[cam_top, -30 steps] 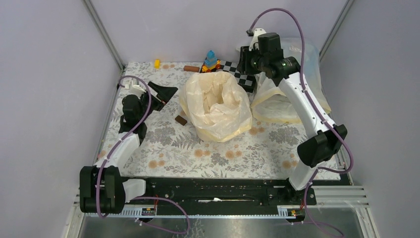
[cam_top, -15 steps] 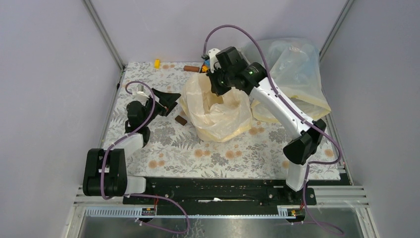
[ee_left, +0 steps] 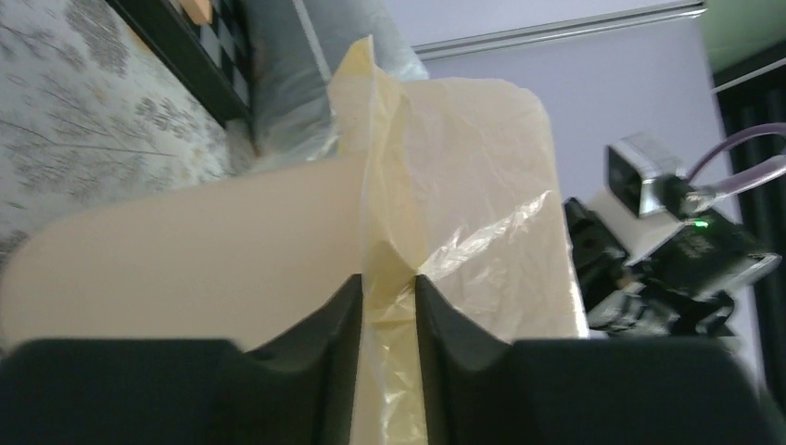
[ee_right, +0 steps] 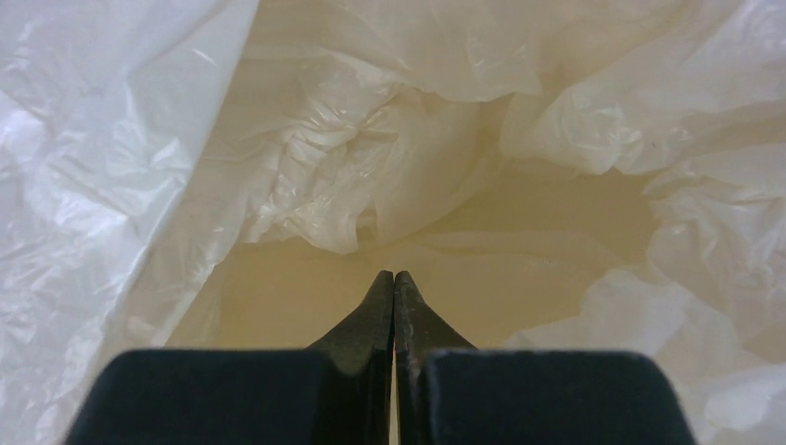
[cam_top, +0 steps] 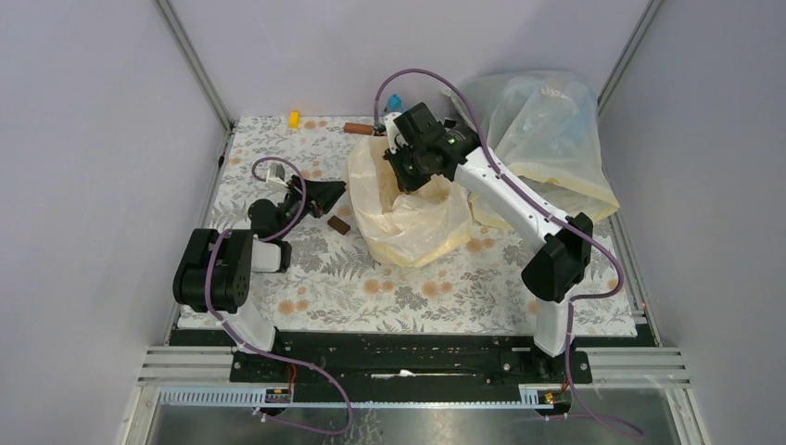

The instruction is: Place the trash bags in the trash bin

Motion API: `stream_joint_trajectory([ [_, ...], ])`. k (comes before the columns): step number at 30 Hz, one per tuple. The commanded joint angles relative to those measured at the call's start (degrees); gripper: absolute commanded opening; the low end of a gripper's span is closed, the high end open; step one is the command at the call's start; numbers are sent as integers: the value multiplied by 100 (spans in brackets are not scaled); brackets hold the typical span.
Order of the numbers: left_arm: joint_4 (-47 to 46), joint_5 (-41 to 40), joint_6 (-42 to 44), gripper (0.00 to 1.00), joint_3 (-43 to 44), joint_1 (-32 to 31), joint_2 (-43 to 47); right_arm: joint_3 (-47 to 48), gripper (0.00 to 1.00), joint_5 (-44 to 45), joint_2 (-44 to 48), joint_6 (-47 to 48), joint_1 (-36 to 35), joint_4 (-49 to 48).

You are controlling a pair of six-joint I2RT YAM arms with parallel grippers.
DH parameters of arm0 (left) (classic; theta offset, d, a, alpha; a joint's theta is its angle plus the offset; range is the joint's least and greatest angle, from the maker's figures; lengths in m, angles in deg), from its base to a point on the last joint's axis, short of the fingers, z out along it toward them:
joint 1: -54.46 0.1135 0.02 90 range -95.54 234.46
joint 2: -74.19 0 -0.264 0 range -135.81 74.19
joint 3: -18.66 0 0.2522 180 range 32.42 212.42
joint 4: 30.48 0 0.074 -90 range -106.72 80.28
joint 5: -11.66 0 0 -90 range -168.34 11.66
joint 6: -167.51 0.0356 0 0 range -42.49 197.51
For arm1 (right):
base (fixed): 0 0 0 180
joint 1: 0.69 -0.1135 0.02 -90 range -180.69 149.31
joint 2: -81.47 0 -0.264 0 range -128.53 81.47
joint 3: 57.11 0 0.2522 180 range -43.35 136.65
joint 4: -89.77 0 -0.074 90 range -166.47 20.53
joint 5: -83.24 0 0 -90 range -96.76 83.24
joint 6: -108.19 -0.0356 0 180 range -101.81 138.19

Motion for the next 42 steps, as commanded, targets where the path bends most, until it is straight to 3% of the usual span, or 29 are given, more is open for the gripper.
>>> stream_joint_trajectory([
  [1, -1215, 215, -356, 21, 10, -2, -41, -8, 0, 94, -143, 149, -67, -56],
  [5, -1215, 240, -312, 0, 35, 6, -62, -91, 0, 157, -231, 198, -85, -32],
  [13, -986, 224, 38, 0, -44, 97, -348, -383, 0, 320, -323, 301, -112, -103],
  [28, 1758, -222, 1931, 0, 158, 130, 192, -832, 0, 322, -467, 525, -175, -238],
  [42, 2148, -247, 2202, 0, 333, 79, 124, -921, 0, 480, -663, 889, -323, -172],
])
